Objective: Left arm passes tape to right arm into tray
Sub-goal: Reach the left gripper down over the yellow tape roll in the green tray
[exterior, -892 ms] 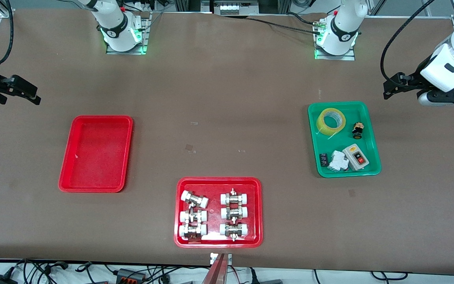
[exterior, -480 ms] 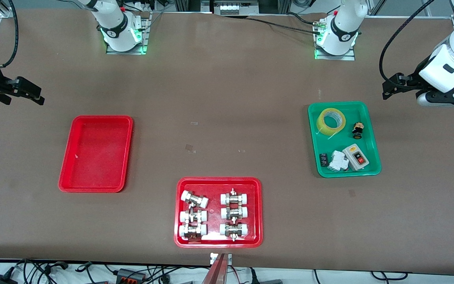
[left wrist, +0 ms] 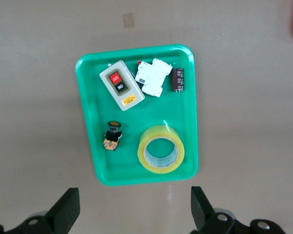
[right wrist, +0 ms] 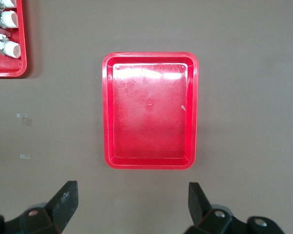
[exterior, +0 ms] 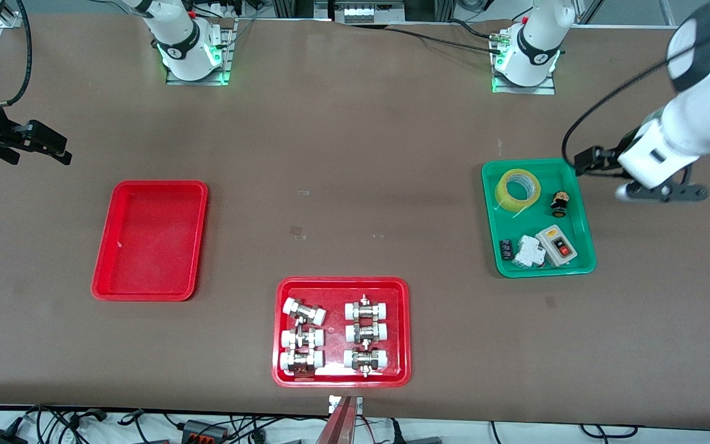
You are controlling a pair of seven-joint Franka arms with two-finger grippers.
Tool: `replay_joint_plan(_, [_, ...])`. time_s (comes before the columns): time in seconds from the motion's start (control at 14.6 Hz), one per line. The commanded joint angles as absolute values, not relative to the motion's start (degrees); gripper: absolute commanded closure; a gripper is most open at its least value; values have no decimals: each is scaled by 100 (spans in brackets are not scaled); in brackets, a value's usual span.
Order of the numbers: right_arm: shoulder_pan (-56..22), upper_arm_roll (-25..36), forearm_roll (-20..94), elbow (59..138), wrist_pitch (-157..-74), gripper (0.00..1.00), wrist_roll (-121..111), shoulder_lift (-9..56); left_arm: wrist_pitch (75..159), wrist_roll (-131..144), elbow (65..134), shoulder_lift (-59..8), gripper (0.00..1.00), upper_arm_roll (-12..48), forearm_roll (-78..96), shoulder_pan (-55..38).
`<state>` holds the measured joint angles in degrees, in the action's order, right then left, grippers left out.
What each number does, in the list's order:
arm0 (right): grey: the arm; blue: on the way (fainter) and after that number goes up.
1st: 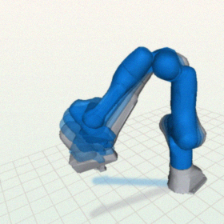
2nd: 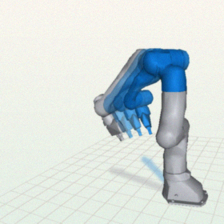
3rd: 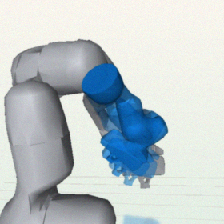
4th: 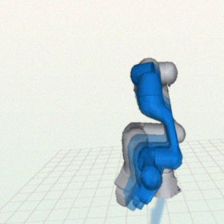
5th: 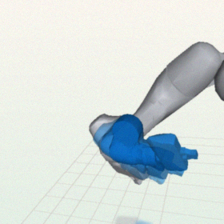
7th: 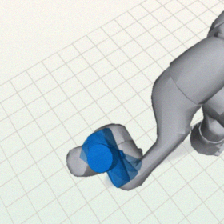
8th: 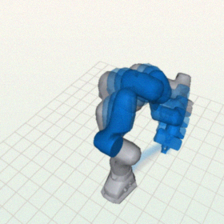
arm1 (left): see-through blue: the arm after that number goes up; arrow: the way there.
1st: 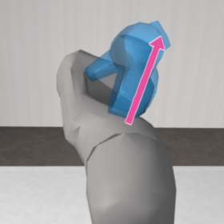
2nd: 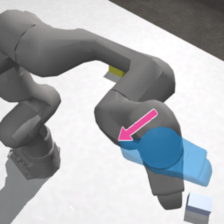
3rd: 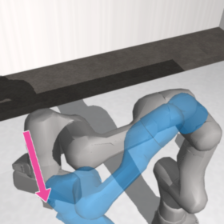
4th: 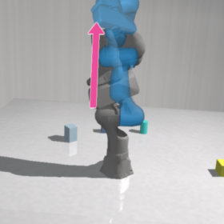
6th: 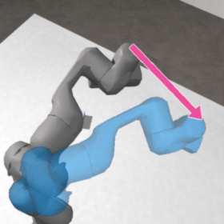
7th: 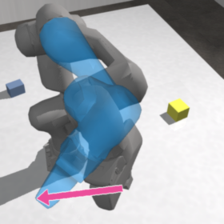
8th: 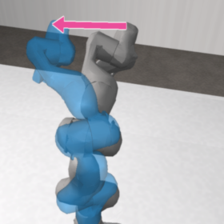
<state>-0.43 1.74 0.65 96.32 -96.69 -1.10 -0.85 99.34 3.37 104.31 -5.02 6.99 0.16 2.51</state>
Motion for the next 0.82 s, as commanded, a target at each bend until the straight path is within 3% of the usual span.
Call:
replay_joint_plan(0.0, [-97, 193, 61, 9721, -9834, 0, -176, -115, 10588, 395, 10896, -966, 0, 791, 9, 246])
replay_joint_plan(0.34, [-185, 185, -9, 9686, -9844, 0, -149, -70, 12127, 413, 12549, -940, 0, 861, -18, 307])
replay_joint_plan(0.75, [-193, 185, -9, 9659, -9774, 0, -123, -26, 12550, 413, 12718, -1221, 0, 861, -18, 308])
